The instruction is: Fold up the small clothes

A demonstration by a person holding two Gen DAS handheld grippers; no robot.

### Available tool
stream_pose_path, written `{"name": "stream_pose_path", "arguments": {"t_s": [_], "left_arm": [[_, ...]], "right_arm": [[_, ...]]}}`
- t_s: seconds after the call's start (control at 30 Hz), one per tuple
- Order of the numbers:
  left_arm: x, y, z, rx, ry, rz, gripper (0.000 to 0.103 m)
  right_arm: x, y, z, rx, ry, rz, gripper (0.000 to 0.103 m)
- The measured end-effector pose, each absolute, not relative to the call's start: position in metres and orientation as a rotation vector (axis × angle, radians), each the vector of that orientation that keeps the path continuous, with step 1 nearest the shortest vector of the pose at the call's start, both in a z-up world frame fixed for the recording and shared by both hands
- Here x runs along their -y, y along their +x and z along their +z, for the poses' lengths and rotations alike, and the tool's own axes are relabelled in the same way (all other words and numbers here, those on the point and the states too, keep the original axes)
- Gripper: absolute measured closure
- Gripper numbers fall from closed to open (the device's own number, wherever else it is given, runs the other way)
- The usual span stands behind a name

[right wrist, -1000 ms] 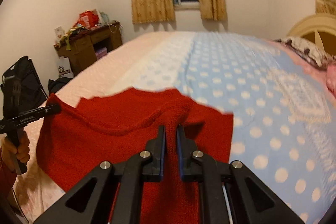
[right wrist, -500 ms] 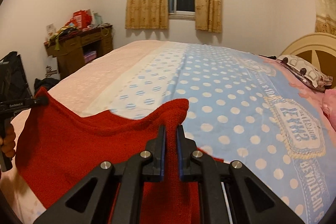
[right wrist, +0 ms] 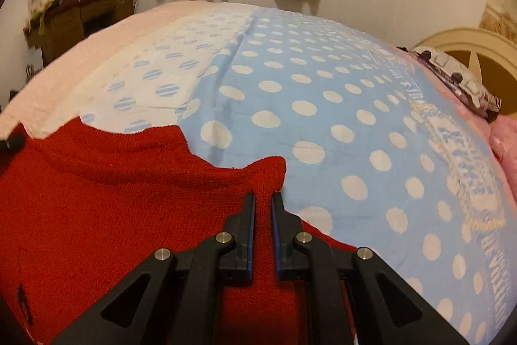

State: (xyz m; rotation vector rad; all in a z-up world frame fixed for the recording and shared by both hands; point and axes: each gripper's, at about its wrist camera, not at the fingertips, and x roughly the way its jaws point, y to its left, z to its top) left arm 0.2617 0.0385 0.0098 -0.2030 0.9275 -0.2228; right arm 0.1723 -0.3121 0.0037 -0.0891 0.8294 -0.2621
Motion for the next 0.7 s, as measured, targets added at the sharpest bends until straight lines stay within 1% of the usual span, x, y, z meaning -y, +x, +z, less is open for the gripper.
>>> {"name": "stream_pose_path", "arguments": {"t_s": [0.03,0.1,0.17,0.2,0.27,0.33,0.47,0.6,0.7], "left_arm": [[-0.039,0.261,0.009,-0.928,-0.209,-0.224,0.084],[-0.040,0.261,0.012,-0.934,-0.217,-0.231,0.079],[-0.047,0.260,0.018,-0.953,-0.207,-0.229,0.065],[-0.053,0.257,0.025,-0.943,-0.195,-0.211,0.061],[-0.066,0.243,0.045,-0.869,-0.174,-0.201,0.042],[-0.077,0.221,0.064,-0.819,-0.140,-0.201,0.034],[-0.081,0.187,0.078,-0.796,-0.092,-0.239,0.033],[-0.068,0.154,0.074,-0.819,-0.079,-0.289,0.031],[-0.052,0.138,0.066,-0.829,-0.059,-0.312,0.030]], "right_arm": [[0.312,0.173,0.002,-0.838,-0.096,-0.266,0.094],[0.313,0.174,0.001,-0.847,-0.094,-0.273,0.093],[0.317,0.167,0.007,-0.829,-0.059,-0.257,0.093],[0.320,0.161,0.015,-0.806,-0.026,-0.240,0.093],[0.331,0.141,0.038,-0.718,0.076,-0.221,0.093],[0.343,0.119,0.058,-0.647,0.191,-0.222,0.090],[0.345,0.073,0.082,-0.561,0.318,-0.171,0.089],[0.331,0.058,0.084,-0.579,0.262,-0.192,0.089],[0.309,0.050,0.076,-0.636,0.191,-0.195,0.089]]}}
